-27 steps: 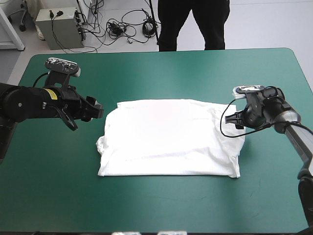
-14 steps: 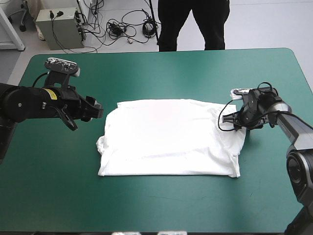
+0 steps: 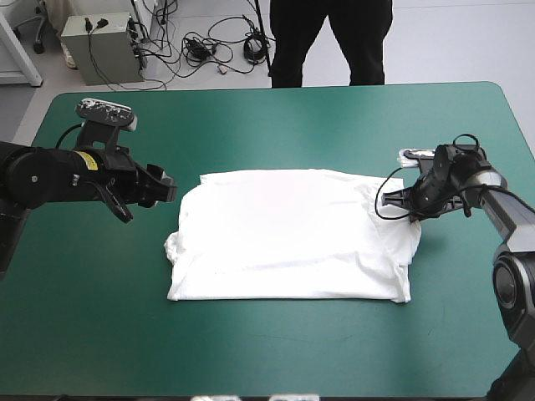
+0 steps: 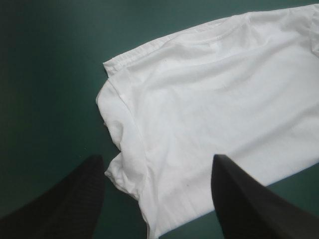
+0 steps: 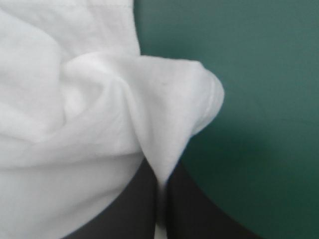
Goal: Fold the cloth
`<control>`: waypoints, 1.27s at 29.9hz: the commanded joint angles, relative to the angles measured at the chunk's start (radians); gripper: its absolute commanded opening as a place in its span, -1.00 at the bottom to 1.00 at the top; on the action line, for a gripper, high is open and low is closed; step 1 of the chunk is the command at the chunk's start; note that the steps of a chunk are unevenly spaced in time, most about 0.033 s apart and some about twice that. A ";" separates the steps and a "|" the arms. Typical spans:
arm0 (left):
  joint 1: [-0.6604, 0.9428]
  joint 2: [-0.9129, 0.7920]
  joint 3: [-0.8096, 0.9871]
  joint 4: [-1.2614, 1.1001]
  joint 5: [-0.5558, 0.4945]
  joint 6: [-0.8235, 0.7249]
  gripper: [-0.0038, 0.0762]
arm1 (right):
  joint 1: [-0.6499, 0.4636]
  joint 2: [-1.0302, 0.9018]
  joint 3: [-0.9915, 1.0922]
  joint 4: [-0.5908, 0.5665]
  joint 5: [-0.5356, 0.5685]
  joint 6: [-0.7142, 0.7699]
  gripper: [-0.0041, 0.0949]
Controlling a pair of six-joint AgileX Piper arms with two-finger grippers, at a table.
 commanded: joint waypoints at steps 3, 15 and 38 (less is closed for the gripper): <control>-0.008 -0.026 -0.031 -0.014 0.034 -0.006 0.23 | 0.038 -0.085 -0.124 0.135 0.080 -0.091 -0.95; -0.008 -0.026 -0.031 -0.020 0.034 -0.006 0.23 | 0.218 0.023 -0.133 0.103 0.054 -0.110 -0.94; -0.008 -0.039 -0.024 0.076 0.036 -0.042 0.23 | 0.218 -0.189 -0.234 0.006 0.257 -0.140 0.08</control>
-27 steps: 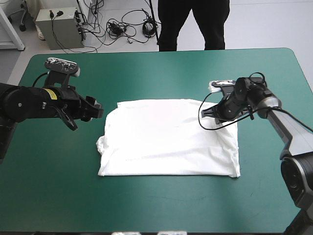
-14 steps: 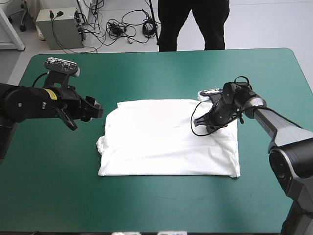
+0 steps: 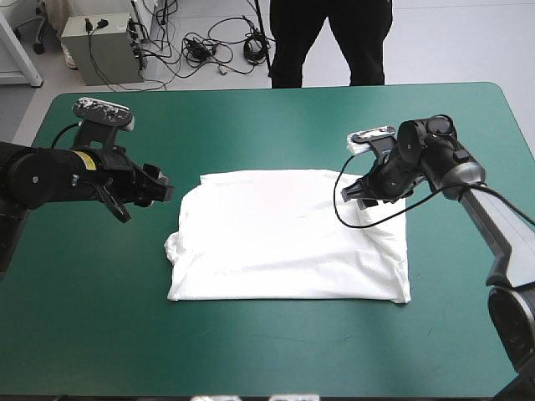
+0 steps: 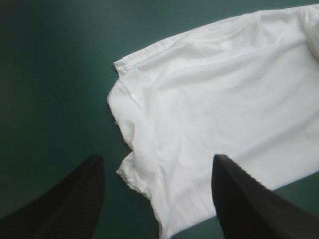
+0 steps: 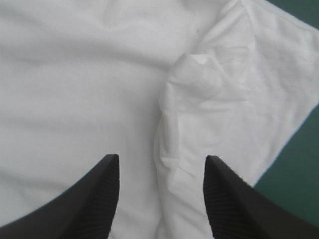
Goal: Fold the cloth
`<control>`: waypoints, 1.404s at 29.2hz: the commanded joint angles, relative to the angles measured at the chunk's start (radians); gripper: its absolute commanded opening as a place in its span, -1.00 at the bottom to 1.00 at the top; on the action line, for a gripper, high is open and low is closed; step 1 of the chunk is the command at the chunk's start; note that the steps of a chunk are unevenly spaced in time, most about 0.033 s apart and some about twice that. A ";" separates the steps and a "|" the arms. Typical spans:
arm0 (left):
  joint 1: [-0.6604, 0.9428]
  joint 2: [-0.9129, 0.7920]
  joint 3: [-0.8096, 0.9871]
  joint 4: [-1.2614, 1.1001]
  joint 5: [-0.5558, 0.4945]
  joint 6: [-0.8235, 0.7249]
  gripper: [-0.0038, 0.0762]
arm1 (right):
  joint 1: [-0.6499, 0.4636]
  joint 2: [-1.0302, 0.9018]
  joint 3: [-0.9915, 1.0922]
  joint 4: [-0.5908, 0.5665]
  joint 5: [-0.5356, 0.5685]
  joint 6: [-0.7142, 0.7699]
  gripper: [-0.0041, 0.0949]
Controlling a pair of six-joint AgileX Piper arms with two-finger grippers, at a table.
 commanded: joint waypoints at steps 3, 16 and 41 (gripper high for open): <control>-0.008 -0.065 0.022 0.114 0.036 -0.086 0.23 | 0.001 -0.175 -0.034 -0.134 0.057 0.040 0.08; -0.008 0.026 0.415 0.149 -0.193 -0.185 0.24 | 0.001 -0.417 -0.030 -0.211 0.092 0.087 0.08; 0.070 0.428 0.417 0.010 -0.348 -0.071 0.16 | 0.001 -0.420 -0.021 -0.208 0.089 0.089 0.08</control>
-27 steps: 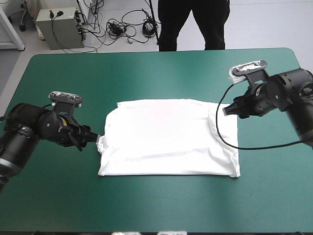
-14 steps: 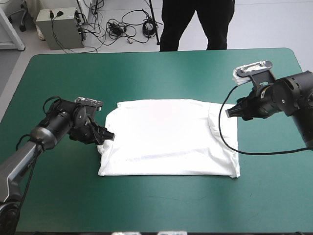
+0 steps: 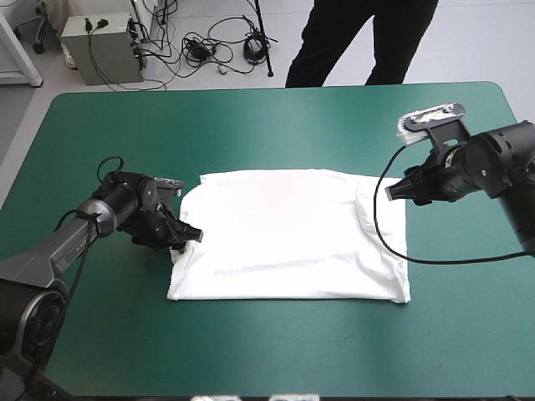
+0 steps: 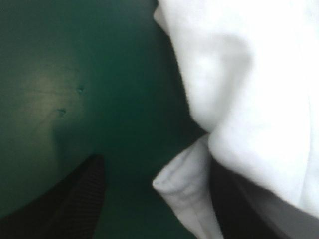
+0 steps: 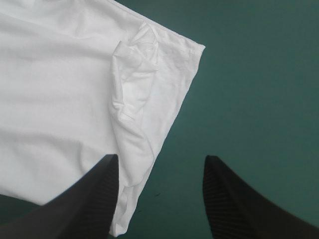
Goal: Fold the cloth
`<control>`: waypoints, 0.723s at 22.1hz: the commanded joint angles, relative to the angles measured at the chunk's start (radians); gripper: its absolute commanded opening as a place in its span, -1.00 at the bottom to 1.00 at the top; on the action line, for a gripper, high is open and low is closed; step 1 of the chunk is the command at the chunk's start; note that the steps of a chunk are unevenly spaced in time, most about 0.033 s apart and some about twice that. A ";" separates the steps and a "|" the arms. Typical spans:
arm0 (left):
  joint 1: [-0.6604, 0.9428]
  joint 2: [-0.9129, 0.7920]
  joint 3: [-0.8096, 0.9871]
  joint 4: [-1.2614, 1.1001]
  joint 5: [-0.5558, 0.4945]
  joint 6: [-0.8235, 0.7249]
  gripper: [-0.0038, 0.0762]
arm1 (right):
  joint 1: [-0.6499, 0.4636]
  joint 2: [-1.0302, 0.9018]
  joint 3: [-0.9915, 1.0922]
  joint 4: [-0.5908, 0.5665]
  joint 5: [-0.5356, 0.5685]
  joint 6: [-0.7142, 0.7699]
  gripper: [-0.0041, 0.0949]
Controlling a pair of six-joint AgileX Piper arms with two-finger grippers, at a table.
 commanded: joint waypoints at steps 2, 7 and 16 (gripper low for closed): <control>-0.001 -0.016 -0.020 -0.060 -0.018 0.031 -0.05 | 0.001 -0.028 -0.024 -0.014 -0.040 0.002 0.08; -0.001 -0.016 -0.020 -0.062 -0.018 0.031 -0.65 | 0.001 -0.028 -0.024 -0.013 -0.040 0.009 0.08; -0.003 -0.147 -0.103 -0.114 0.070 0.035 -0.93 | 0.001 -0.028 -0.024 -0.011 -0.040 0.009 0.08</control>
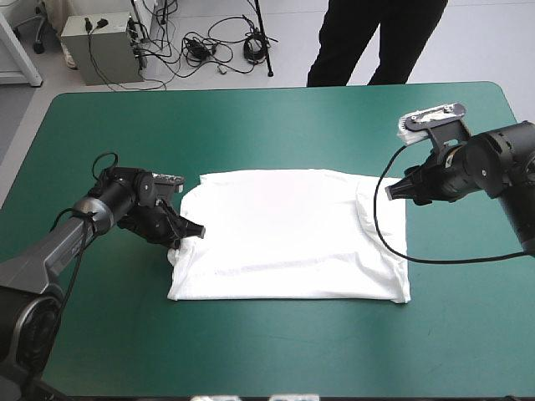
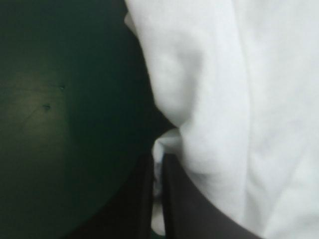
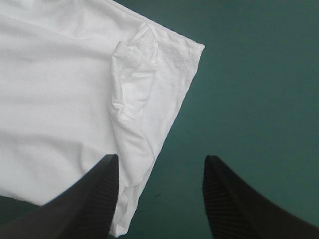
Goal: Fold the cloth
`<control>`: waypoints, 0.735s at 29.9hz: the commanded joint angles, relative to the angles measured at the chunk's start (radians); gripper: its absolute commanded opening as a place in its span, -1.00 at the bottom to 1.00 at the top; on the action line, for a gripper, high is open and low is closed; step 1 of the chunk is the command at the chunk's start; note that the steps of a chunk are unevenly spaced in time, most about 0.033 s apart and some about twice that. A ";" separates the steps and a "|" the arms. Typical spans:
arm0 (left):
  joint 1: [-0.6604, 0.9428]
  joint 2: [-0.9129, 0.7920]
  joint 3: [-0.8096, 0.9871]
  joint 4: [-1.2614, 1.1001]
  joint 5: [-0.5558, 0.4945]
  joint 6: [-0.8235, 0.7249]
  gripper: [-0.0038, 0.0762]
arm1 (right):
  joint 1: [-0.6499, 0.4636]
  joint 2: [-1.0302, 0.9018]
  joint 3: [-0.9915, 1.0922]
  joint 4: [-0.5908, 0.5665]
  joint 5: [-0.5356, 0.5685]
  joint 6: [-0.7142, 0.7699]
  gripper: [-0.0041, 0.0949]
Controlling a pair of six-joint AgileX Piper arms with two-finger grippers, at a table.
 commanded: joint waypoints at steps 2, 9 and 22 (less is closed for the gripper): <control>-0.026 -0.155 -0.089 -0.097 0.013 0.003 -0.93 | 0.001 -0.028 -0.025 -0.011 -0.040 0.001 0.08; -0.162 -0.147 -0.100 -0.140 -0.019 -0.009 -0.93 | 0.001 -0.028 -0.025 -0.002 -0.035 0.001 0.08; -0.211 0.060 -0.098 -0.134 -0.059 -0.002 -0.93 | 0.001 -0.030 -0.025 0.002 -0.029 0.002 0.08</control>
